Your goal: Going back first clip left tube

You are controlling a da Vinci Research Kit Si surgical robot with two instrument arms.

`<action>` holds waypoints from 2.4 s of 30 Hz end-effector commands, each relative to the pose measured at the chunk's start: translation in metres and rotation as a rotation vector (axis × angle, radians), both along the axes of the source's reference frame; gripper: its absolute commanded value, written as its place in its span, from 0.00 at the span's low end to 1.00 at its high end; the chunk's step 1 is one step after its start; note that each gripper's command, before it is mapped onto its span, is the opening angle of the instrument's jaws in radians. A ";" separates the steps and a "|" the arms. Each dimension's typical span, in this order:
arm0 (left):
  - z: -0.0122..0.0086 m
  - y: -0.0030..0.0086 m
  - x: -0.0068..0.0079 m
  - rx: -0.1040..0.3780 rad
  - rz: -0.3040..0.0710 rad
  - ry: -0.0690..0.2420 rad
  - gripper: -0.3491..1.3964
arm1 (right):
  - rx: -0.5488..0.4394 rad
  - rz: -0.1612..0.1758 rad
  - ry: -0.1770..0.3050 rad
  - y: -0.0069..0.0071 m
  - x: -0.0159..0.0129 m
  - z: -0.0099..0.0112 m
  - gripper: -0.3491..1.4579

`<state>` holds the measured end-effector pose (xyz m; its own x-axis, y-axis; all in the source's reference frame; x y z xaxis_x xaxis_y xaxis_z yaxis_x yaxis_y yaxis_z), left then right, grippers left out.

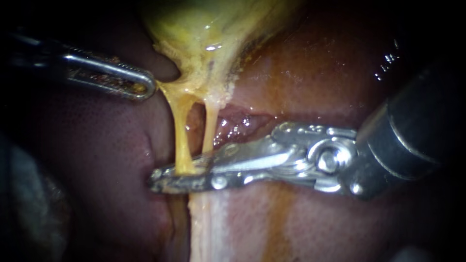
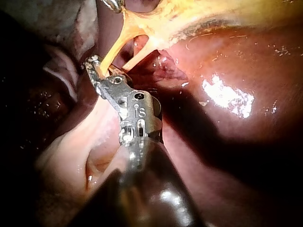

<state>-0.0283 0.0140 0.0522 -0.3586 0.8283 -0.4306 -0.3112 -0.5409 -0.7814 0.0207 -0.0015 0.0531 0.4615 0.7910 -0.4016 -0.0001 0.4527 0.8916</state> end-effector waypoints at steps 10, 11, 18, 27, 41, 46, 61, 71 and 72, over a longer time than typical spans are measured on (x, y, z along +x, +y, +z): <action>-0.0001 0.0000 0.0000 0.000 0.000 0.000 0.00 | -0.090 0.034 0.033 -0.0006 0.0003 0.0027 0.43; -0.0001 0.0000 0.0000 0.000 0.000 0.000 0.00 | -0.120 0.067 0.024 -0.0004 0.0003 0.0030 0.44; -0.0001 0.0000 0.0000 0.000 0.000 0.000 0.00 | -0.274 0.145 0.019 0.0021 -0.0002 0.0048 0.47; 0.0000 0.0000 0.0000 0.000 0.000 0.000 0.00 | -0.372 0.117 0.055 0.0024 -0.0030 0.0040 0.47; 0.0001 0.0000 0.0001 -0.001 0.000 0.000 0.00 | -0.532 0.007 0.068 0.0029 -0.0145 0.0006 0.47; 0.0003 -0.0001 0.0000 -0.002 0.000 0.000 0.00 | -0.558 -0.015 0.038 0.0040 -0.0165 -0.0002 0.47; 0.0046 -0.0013 -0.0038 -0.012 0.006 -0.001 0.00 | -0.564 -0.021 0.036 0.0039 -0.0170 -0.0005 0.47; 0.0066 -0.0020 -0.0045 -0.008 0.022 0.000 0.00 | -0.564 -0.022 0.037 0.0039 -0.0172 -0.0006 0.47; 0.0066 -0.0020 -0.0046 -0.008 0.022 0.000 0.00 | -0.564 -0.022 0.037 0.0039 -0.0172 -0.0006 0.47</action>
<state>-0.0329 0.0120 0.0588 -0.3766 0.8163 -0.4380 -0.2991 -0.5546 -0.7765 0.0035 0.0024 0.0525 0.4531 0.4397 -0.7754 0.0408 0.8587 0.5108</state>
